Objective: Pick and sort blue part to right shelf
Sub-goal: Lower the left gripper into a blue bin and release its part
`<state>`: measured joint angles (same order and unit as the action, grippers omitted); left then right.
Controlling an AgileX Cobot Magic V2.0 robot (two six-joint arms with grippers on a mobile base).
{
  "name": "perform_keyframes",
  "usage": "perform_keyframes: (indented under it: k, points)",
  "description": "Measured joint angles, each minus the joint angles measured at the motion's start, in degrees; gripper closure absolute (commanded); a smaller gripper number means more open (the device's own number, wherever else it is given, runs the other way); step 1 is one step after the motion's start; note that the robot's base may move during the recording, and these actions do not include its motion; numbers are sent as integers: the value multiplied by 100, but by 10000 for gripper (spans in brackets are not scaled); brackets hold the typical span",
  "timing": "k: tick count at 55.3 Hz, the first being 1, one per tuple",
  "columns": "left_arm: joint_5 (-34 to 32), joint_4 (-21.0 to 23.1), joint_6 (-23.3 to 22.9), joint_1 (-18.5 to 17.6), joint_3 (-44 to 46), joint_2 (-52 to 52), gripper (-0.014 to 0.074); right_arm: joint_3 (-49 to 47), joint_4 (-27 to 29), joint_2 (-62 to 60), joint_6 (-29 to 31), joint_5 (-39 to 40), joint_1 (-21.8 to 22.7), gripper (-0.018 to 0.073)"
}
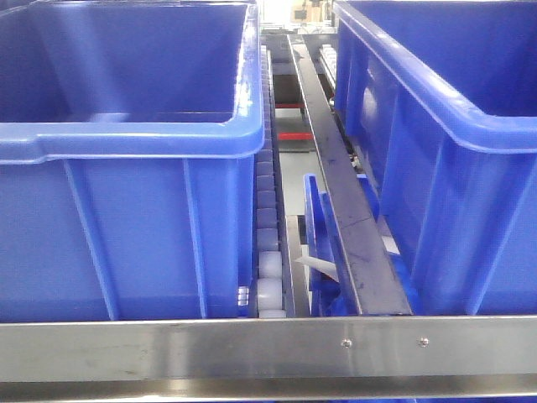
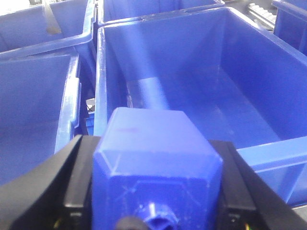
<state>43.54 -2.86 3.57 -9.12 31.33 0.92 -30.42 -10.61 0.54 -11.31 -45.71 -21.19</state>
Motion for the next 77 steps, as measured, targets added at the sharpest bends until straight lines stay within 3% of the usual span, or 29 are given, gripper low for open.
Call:
perform_keyframes:
  k: [24,33,58,77]
  points:
    - [8,0,0,0,0,0,260,0,0,0,0,0,0,217]
    - [-13,226,0,0,223,391,260,0,0,0,0,0,0,217]
    - [-182,1014,83,0,2665,5020,260,0,0,0,0,0,0,217]
    - [-1035,1397,466,0,2998,7577,260,0,0,0,0,0,0,217]
